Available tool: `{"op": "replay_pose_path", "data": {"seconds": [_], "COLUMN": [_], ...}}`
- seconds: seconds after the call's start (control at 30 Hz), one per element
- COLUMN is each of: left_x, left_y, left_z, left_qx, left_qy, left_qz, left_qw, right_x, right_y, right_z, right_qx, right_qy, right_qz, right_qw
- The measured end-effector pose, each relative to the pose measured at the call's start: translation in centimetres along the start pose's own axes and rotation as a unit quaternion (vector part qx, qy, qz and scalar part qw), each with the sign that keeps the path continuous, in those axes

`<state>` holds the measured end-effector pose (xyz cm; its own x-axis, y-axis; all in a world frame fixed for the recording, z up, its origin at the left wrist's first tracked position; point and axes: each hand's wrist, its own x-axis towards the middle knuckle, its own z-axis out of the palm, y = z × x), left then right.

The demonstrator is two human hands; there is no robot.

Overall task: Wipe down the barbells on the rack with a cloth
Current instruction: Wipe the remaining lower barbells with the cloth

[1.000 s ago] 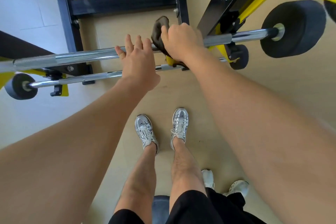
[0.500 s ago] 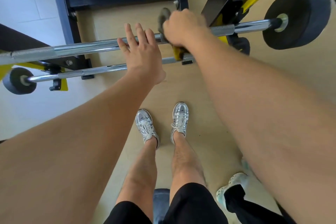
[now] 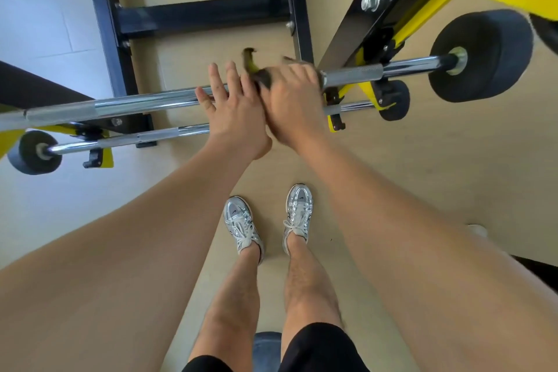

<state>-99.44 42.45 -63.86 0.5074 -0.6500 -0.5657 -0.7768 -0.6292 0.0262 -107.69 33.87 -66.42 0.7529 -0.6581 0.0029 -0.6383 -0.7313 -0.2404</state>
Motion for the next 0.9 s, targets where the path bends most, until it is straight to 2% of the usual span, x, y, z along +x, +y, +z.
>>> {"op": "replay_pose_path", "data": {"seconds": [0.07,0.1,0.13,0.2,0.27,0.33,0.4,0.47,0.5,0.57,0.63,0.7,0.73,0.83,0.9], "left_x": [-0.2,-0.2,-0.3,-0.3,-0.1,0.0,0.0,-0.2,-0.4,-0.7,-1.0,-0.9,-0.7,-0.5,-0.8], "left_y": [-0.4,-0.4,-0.2,0.3,0.7,1.1,1.8,2.5,2.7,3.2,3.5,3.7,3.7,3.5,3.5], "left_z": [0.3,0.3,0.2,-0.2,-0.6,-0.9,-1.3,-1.9,-2.2,-2.7,-3.0,-3.1,-3.0,-2.8,-2.6], "left_qx": [-0.005,-0.008,-0.015,-0.036,-0.044,-0.043,-0.066,-0.092,-0.103,-0.122,-0.135,-0.132,-0.130,-0.141,-0.155], "left_qy": [0.020,0.027,0.029,0.036,0.052,0.071,0.086,0.100,0.107,0.114,0.121,0.125,0.126,0.126,0.125], "left_qz": [0.009,0.013,0.014,0.006,0.016,0.058,0.087,0.093,0.094,0.097,0.098,0.085,0.077,0.072,0.076], "left_qw": [1.000,1.000,0.999,0.999,0.998,0.995,0.990,0.986,0.984,0.981,0.979,0.980,0.980,0.979,0.977], "right_x": [-0.5,-0.5,-0.7,-1.8,-2.5,-2.3,-2.8,-3.7,-4.0,-4.6,-4.3,-3.0,-2.1,0.6,1.7], "right_y": [2.1,4.4,6.6,10.0,8.8,4.6,1.6,2.6,3.9,5.5,5.0,2.3,0.7,-1.0,0.8], "right_z": [-0.5,-1.1,-1.7,-2.6,-1.7,0.1,1.0,1.0,0.5,-0.5,-1.6,-2.9,-3.8,-4.8,-4.3], "right_qx": [0.035,0.039,0.027,-0.020,-0.038,0.039,0.117,0.128,0.119,0.104,0.116,0.189,0.249,0.466,0.525], "right_qy": [-0.057,-0.070,-0.055,0.030,0.092,0.094,0.062,0.042,0.034,0.027,0.027,0.050,0.062,0.087,0.088], "right_qz": [-0.102,-0.113,-0.090,0.018,0.128,0.171,0.104,0.019,0.024,0.121,0.238,0.353,0.412,0.557,0.589], "right_qw": [0.993,0.990,0.994,0.999,0.987,0.980,0.986,0.991,0.992,0.987,0.964,0.915,0.874,0.682,0.608]}}
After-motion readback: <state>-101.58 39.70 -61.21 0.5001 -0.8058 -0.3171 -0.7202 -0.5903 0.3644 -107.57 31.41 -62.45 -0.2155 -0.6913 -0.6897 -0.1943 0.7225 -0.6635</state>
